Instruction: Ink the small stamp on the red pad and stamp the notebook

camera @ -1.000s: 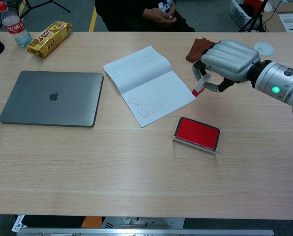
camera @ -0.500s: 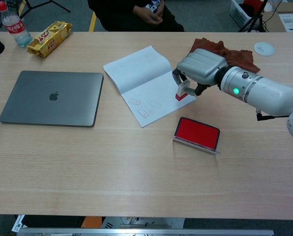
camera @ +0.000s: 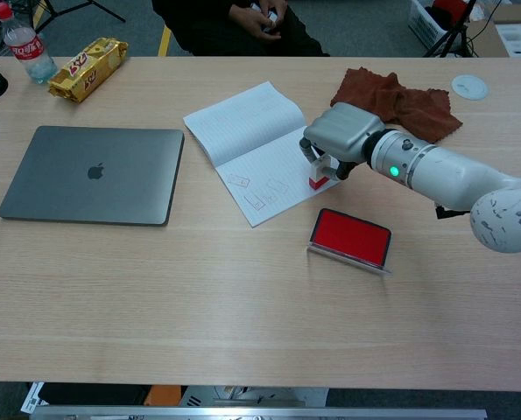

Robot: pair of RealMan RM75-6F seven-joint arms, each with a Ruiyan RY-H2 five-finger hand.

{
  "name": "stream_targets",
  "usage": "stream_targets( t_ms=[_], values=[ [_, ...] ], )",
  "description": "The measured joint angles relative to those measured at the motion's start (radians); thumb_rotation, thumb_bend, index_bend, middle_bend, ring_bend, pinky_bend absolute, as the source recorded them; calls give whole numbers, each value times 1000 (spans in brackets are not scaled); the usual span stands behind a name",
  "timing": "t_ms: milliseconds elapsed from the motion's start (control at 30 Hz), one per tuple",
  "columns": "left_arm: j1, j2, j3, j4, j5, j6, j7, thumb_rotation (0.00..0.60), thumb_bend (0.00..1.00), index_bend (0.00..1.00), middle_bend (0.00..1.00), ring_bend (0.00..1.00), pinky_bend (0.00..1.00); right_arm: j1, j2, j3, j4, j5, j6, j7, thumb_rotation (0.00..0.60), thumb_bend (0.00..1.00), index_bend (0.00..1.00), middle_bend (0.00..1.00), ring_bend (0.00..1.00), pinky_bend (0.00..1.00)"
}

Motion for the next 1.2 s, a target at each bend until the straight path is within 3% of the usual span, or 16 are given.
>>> stream_targets(
  t_ms=[1200],
  values=[
    [-2,-6,-2,15,-18,-13,-5,600,269,240,238,266,256,34,-78,-37,107,18,14,11,600,456,913,725,467,406]
  ],
)
